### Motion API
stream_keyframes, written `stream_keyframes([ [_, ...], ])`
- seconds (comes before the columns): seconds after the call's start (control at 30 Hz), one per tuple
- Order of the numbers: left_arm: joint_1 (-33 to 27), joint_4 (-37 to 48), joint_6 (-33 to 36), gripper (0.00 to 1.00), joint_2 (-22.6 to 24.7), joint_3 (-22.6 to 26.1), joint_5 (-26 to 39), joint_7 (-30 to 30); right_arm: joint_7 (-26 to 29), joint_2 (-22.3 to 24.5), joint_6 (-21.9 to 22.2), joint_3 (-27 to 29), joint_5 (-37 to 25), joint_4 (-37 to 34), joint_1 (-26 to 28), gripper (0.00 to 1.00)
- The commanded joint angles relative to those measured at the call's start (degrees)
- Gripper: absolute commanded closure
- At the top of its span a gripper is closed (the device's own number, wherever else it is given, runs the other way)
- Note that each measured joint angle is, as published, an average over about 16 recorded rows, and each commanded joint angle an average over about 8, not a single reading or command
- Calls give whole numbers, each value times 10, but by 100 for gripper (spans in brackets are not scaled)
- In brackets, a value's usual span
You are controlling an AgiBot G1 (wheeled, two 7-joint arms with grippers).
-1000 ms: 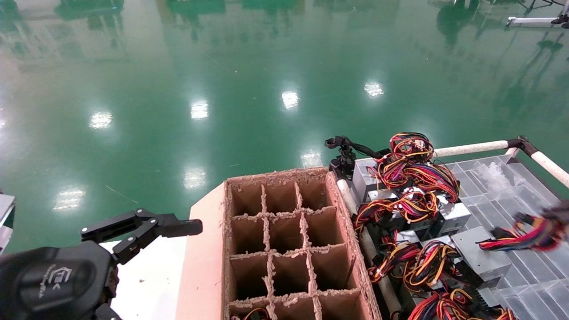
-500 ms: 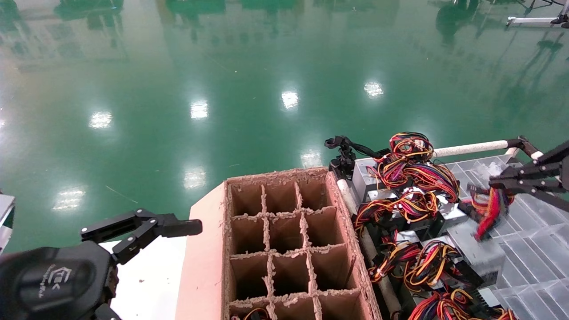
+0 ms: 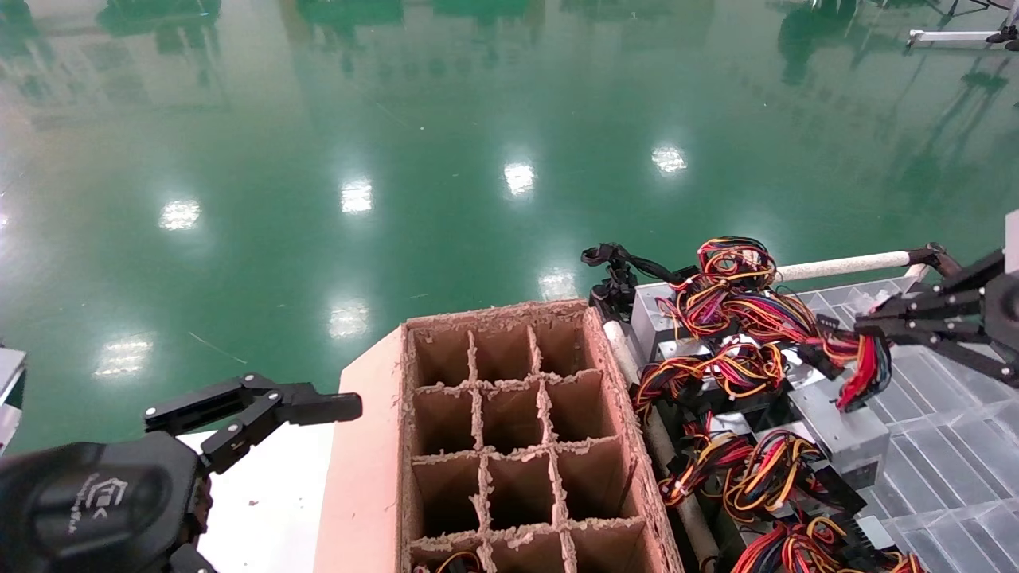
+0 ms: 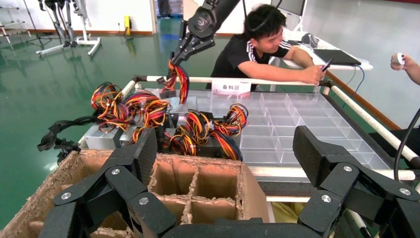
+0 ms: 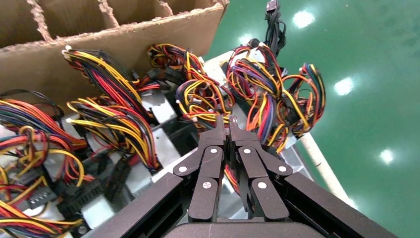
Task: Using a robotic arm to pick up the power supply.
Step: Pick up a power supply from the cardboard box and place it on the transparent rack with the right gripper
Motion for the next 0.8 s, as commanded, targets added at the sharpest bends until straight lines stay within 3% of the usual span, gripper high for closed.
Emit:
stream_keyframes([
  [0.03,0,0,0,0,0,0,0,0,4,4,-1,-2,4,6,-6,100],
  [0.4,0,0,0,0,0,0,0,0,70,70,4,45,169,30,-128,100],
  [0.8,0,0,0,0,0,0,0,0,68,66,31,116,316,-28,-263,100],
])
